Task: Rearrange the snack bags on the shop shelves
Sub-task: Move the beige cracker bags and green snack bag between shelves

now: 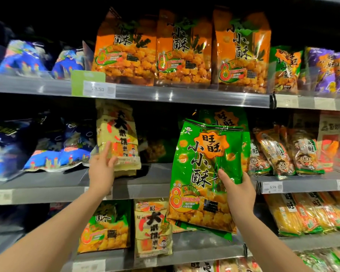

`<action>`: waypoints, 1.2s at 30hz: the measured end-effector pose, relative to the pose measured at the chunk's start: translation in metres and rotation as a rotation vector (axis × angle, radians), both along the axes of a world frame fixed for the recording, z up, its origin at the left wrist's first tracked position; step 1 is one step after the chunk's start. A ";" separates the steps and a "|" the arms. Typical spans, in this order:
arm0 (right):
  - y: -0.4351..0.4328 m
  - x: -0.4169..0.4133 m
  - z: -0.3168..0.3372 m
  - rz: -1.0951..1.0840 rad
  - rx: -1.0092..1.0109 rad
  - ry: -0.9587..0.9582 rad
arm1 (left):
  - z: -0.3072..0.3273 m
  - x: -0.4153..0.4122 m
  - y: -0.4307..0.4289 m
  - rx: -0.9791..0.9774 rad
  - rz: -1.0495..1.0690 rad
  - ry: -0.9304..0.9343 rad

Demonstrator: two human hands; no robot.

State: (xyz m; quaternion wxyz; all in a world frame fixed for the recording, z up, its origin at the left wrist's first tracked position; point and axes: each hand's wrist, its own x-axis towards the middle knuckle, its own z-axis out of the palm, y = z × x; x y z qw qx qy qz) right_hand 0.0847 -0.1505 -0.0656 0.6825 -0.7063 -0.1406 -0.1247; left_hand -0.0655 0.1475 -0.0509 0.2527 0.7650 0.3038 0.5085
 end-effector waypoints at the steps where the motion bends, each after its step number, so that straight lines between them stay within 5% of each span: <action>1: 0.001 0.000 0.002 0.001 0.005 0.000 | -0.003 -0.004 0.007 -0.027 0.021 -0.007; 11: 0.012 -0.009 0.004 -0.008 0.013 -0.030 | -0.020 -0.006 0.009 0.314 0.232 0.384; 22: 0.028 -0.015 0.019 0.058 0.041 -0.064 | -0.023 -0.014 0.000 0.560 0.187 0.515; 30: 0.052 -0.010 0.024 0.051 0.005 -0.021 | -0.030 -0.020 -0.008 0.557 0.079 0.389; 36: 0.075 -0.007 0.056 0.076 0.009 -0.012 | -0.025 -0.012 -0.040 0.471 -0.211 0.354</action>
